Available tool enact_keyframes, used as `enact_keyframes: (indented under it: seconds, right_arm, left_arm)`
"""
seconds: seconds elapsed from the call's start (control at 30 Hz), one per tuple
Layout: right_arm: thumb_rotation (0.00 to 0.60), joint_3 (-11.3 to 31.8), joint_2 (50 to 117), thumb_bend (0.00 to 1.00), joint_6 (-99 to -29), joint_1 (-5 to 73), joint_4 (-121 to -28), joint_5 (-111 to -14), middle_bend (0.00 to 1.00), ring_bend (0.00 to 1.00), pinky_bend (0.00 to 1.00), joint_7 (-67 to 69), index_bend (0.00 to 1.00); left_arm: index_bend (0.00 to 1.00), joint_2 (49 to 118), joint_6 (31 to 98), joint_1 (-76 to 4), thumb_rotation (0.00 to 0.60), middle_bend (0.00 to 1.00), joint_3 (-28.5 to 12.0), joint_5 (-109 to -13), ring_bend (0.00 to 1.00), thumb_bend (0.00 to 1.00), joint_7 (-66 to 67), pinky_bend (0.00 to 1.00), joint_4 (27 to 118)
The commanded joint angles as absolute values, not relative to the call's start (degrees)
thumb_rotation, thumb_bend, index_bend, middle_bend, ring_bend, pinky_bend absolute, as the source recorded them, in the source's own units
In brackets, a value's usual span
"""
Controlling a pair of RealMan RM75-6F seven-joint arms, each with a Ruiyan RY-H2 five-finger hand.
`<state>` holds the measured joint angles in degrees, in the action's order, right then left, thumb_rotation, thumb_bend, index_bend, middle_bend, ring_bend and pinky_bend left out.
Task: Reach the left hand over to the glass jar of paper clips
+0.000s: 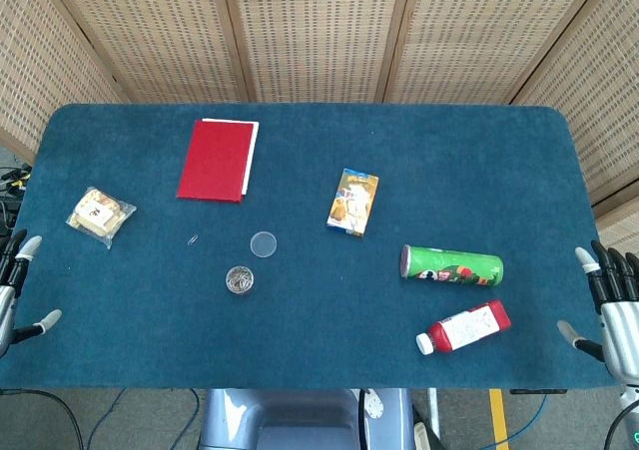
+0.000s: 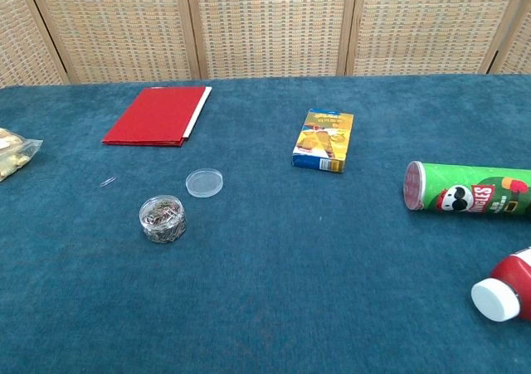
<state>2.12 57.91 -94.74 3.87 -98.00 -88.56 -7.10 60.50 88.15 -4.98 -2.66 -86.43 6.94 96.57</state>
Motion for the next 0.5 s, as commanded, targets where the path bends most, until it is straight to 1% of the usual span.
enact_keyframes:
  seconds: [0.03,0.17,0.33,0.5]
  right_arm:
    - [0.6,2.38,57.69,0.0,-94.6,3.54,-97.98,-88.78,0.0,0.0,0.0,-5.54,0.0]
    - [0.6,2.61,57.53,0.0,-94.75,3.28,-97.87,-89.02,0.0,0.0,0.0,-5.15,0.0]
    - [0.6,2.85,57.62,0.0,-95.0,2.98,-97.68,-89.25,0.0,0.0,0.0,-5.04,0.0]
    - [0.6,3.66,57.87,0.0,-94.63,3.16,-97.91,-88.7,0.0,0.0,0.0,-5.34,0.0]
  left_arm:
    - [0.0,60.97,87.63,-5.21,0.6,0.0,-2.54,-86.57,0.0,0.0,7.23,0.0,95.9]
    - [0.0,61.9,86.38,-5.9,0.6,0.0,-2.67,-86.26,0.0,0.0,7.76,0.0,94.77]
    - [0.0,63.11,83.01,-8.75,0.6,0.0,-3.97,-85.88,0.0,0.0,8.2,0.0,92.46]
    - [0.0,64.55,71.01,-18.52,0.6,0.0,-6.1,-87.62,0.0,0.0,6.23,0.0,84.71]
